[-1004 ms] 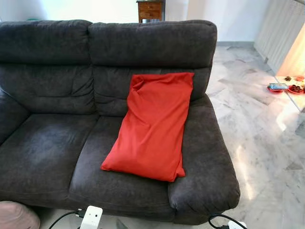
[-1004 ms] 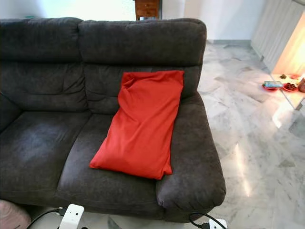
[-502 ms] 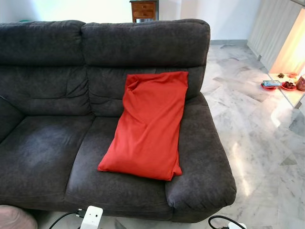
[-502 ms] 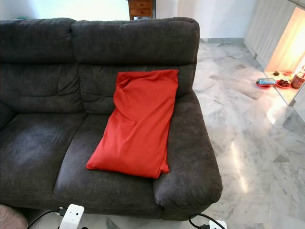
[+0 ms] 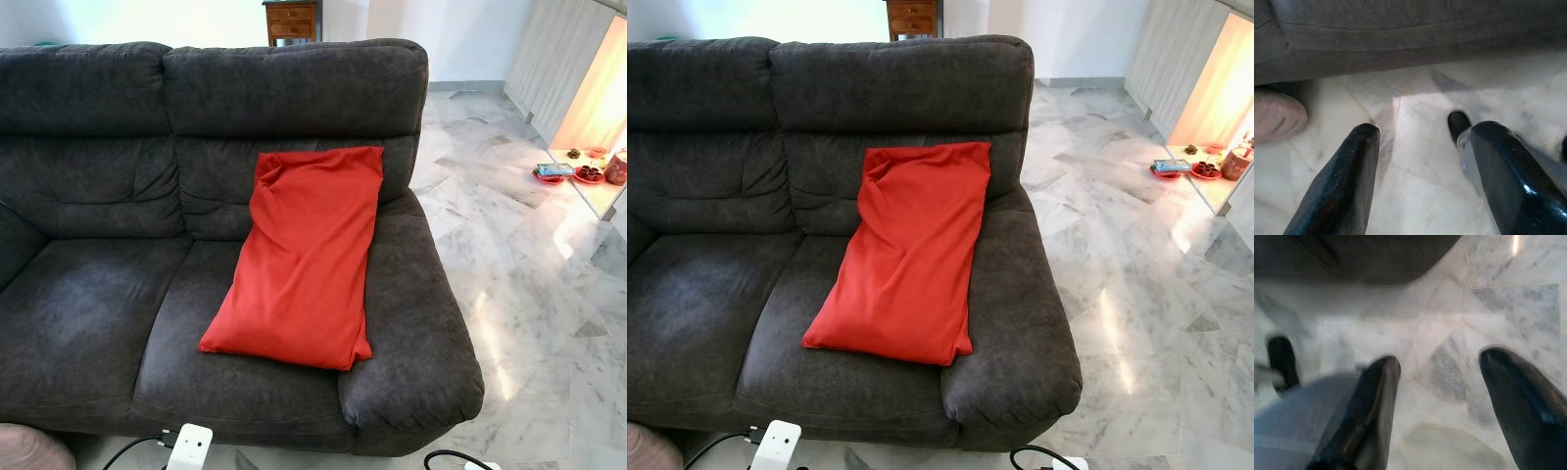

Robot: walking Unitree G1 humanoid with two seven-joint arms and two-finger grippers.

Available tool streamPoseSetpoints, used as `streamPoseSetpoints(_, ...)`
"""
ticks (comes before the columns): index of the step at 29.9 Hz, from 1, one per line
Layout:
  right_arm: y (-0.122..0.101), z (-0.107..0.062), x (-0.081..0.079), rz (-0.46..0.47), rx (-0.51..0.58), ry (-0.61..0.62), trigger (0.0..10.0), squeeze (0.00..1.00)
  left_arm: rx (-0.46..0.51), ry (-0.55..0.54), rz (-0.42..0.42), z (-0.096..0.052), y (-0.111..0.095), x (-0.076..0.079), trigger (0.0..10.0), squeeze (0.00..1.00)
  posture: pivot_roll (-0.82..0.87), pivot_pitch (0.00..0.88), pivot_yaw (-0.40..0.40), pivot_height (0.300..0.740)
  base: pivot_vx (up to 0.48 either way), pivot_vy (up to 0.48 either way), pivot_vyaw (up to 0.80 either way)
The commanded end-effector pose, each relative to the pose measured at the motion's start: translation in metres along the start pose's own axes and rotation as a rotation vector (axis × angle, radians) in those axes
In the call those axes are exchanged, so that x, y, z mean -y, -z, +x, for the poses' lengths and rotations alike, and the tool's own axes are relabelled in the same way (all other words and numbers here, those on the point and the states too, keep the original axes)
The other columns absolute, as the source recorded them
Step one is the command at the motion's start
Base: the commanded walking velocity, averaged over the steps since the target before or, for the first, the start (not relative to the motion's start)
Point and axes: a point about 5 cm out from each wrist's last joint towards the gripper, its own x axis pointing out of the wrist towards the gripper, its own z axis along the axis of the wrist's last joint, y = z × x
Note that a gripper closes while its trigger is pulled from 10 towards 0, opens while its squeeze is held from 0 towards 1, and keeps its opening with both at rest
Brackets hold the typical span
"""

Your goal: Move the pillow to the sofa from floor

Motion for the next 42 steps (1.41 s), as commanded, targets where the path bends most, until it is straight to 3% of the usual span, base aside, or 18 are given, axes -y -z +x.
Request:
streamPoseSetpoints(1, -0.008, 0.002, -0.003, -0.001, 0.028, -0.007, 10.0, 0.00, -0.031, -0.014, 0.004, -0.002, 0.010, -0.003, 10.0, 0.00, -0.10, 0.000, 0.025, 0.739, 0.000, 0.000, 0.42)
streamPoseSetpoints(42, -0.013, 0.003, -0.007, -0.006, 0.039, -0.030, 10.0, 0.00, -0.002, -0.015, 0.018, 0.001, -0.003, -0.006, 10.0, 0.00, -0.10, 0.000, 0.037, 0.739, 0.000, 0.285, 0.08)
